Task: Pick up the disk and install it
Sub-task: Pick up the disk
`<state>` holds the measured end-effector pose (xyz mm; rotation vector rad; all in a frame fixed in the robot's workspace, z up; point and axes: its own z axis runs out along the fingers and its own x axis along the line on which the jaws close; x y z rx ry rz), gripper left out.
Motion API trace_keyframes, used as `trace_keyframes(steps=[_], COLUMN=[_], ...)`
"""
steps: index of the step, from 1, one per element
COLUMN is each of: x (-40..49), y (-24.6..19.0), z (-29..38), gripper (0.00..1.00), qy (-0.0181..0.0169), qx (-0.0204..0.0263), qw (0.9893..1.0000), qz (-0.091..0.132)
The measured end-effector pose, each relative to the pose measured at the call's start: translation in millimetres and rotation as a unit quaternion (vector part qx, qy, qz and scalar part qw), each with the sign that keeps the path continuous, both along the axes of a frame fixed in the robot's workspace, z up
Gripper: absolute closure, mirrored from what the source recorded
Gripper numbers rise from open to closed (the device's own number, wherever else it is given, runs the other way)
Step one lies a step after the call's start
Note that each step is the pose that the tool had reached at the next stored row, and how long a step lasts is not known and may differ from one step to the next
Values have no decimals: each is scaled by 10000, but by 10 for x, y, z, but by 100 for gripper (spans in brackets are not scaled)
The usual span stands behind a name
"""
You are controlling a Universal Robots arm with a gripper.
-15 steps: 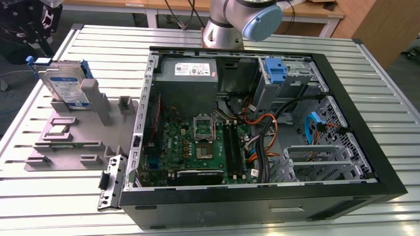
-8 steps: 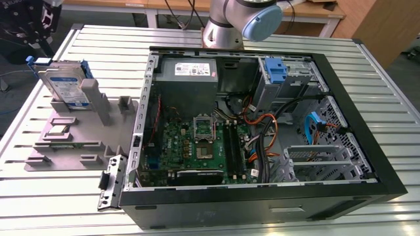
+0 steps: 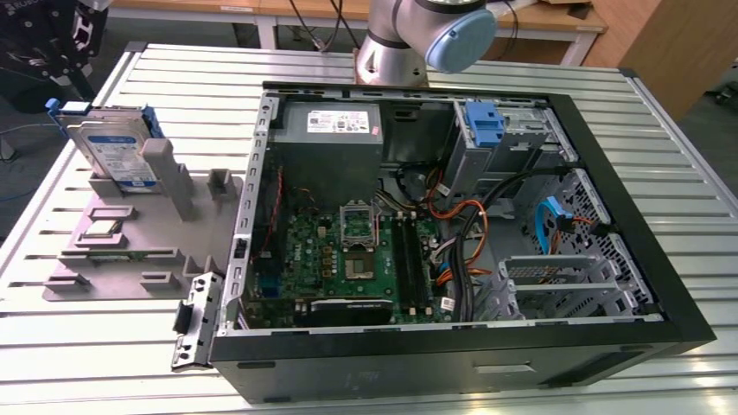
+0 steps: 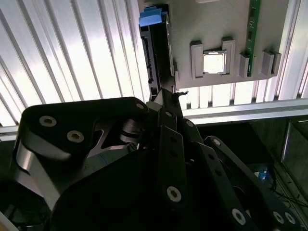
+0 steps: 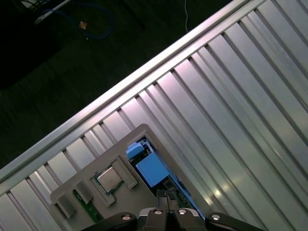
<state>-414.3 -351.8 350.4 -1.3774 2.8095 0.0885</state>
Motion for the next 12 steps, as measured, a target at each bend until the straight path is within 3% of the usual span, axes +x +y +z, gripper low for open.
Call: trace_keyframes(steps=[4,12], x=[0,0], y=[0,0], z=[-1,0], gripper=[89,89], qy=[-1,-1], qx=[0,0], qw=[10000,9990], qz=[68,446])
